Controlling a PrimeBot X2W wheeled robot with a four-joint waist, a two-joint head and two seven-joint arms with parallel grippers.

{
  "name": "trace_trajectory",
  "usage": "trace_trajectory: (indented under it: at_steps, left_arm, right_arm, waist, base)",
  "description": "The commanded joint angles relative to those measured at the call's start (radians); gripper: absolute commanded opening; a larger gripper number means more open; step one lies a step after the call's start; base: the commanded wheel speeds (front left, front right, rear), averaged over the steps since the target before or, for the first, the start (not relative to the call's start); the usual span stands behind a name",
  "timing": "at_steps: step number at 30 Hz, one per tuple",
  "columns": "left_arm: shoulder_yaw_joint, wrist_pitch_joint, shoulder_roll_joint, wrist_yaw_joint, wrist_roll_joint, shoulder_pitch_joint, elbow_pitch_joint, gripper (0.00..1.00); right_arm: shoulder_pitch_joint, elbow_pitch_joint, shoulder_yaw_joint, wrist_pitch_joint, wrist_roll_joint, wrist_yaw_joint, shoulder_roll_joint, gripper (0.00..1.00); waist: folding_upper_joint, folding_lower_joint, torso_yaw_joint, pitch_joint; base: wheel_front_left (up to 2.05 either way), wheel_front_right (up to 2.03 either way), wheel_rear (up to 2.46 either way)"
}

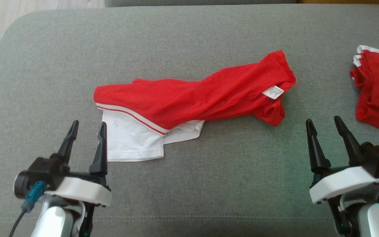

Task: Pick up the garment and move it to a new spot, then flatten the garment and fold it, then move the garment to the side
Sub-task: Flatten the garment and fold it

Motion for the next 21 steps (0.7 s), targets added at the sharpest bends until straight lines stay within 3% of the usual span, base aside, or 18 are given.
trace_trajectory:
  at_steps: [1, 6, 11, 21]
  left_arm:
    - [0.026, 0.014, 0.022, -0.003, -0.011, -0.031, -0.031, 1.0]
    - [0.009, 0.079, 0.015, -0.032, -0.049, -0.05, 0.031, 1.0]
    - [0.011, 0.148, 0.007, -0.054, -0.104, -0.072, 0.186, 1.0]
    - [0.028, 0.167, -0.014, -0.092, -0.186, -0.127, 0.412, 1.0]
  right_arm:
    - [-0.035, -0.036, 0.023, 0.002, 0.008, -0.001, -0.003, 1.0]
    - [-0.047, -0.04, 0.031, 0.002, 0.011, -0.001, -0.003, 1.0]
    - [-0.068, -0.037, 0.048, -0.003, 0.015, -0.001, -0.003, 1.0]
    - [-0.078, -0.027, 0.047, -0.017, 0.031, -0.001, -0.003, 1.0]
  waist:
    - [0.0, 0.0, 0.002, 0.005]
    - [0.0, 0.0, -0.002, 0.024]
    - [0.0, 0.0, -0.02, 0.054]
    - [0.0, 0.0, -0.041, 0.086]
  base:
    - [0.0, 0.0, 0.0]
    - [0.0, 0.0, 0.0]
    - [0.0, 0.0, 0.0]
    - [0.0, 0.0, 0.0]
